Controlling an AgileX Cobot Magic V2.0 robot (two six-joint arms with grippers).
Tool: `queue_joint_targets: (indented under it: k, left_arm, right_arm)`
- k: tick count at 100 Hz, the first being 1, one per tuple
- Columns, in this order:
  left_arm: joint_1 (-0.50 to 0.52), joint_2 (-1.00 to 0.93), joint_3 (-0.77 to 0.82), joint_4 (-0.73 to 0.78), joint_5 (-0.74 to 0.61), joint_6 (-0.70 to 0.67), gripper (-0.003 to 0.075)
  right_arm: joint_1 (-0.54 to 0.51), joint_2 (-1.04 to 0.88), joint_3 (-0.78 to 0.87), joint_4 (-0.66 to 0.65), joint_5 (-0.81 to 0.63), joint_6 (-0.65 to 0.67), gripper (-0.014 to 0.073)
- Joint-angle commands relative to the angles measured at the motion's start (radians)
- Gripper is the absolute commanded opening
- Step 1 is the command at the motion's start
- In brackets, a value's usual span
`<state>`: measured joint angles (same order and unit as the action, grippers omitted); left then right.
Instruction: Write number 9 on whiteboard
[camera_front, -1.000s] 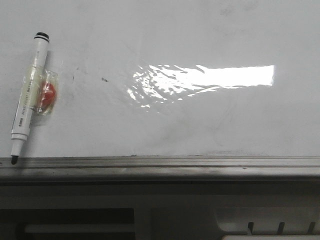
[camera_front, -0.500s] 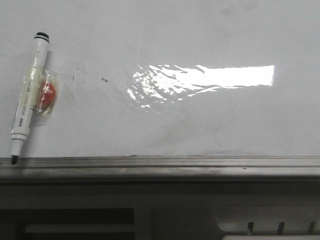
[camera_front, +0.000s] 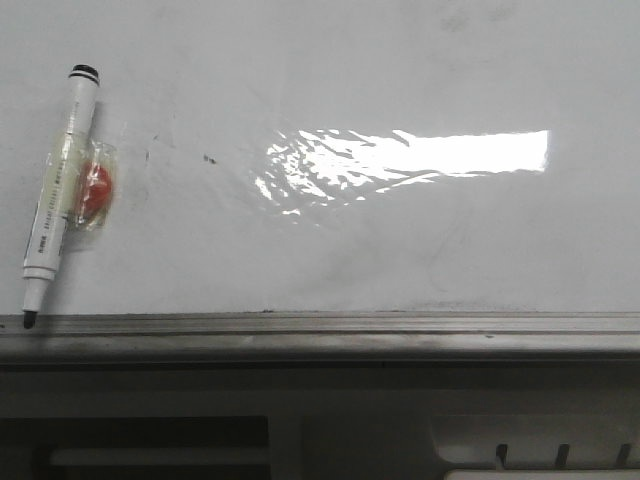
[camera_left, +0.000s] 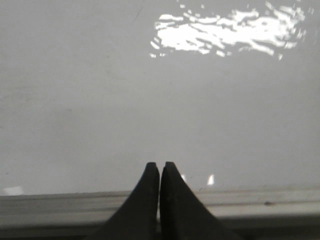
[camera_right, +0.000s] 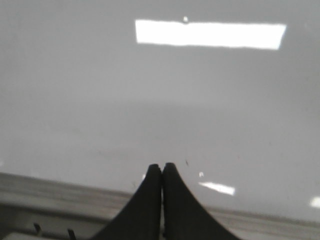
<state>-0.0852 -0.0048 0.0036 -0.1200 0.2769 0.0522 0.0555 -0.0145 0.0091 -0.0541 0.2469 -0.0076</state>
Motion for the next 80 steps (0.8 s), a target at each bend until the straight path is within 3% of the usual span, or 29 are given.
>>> queue_joint_targets:
  k: [1,5,15,27,38,51,73,80]
  left_arm:
    - [-0.007,-0.029,0.041,-0.201,-0.151,0.002,-0.0020]
    - [-0.007,-0.029,0.041,-0.342,-0.185,0.002,-0.0020]
    - [-0.007,-0.029,0.041,-0.532,-0.229,0.002,-0.0020]
    - [-0.007,-0.029,0.041,-0.764,-0.269,0.002,-0.0020]
    - [-0.007,-0.029,0.038,-0.884,-0.266,0.002,-0.0020]
    - [-0.007,-0.021,-0.017,-0.815,-0.187,0.046,-0.0020]
    - [-0.007,0.123,-0.217,-0.616,0.009,0.203,-0.0018]
    - [-0.007,0.207,-0.283,-0.604,0.083,0.261,0.0022]
  right_arm:
    - [-0.008,-0.012,0.027,0.098,-0.205,0.002,-0.0069]
    - [-0.008,-0.012,0.027,0.197,-0.257,0.008,-0.0069]
    - [-0.008,-0.012,0.027,0.436,-0.338,0.002,-0.0069]
    - [-0.008,-0.012,0.027,0.581,-0.385,0.008,-0.0069]
    - [-0.008,-0.012,0.012,0.731,-0.389,0.002,-0.0069]
    - [-0.008,-0.012,-0.063,0.709,-0.283,-0.019,-0.0069]
    - [-0.008,0.075,-0.292,0.497,0.053,-0.098,-0.0069]
    - [-0.008,0.125,-0.357,0.449,0.133,-0.098,-0.0067]
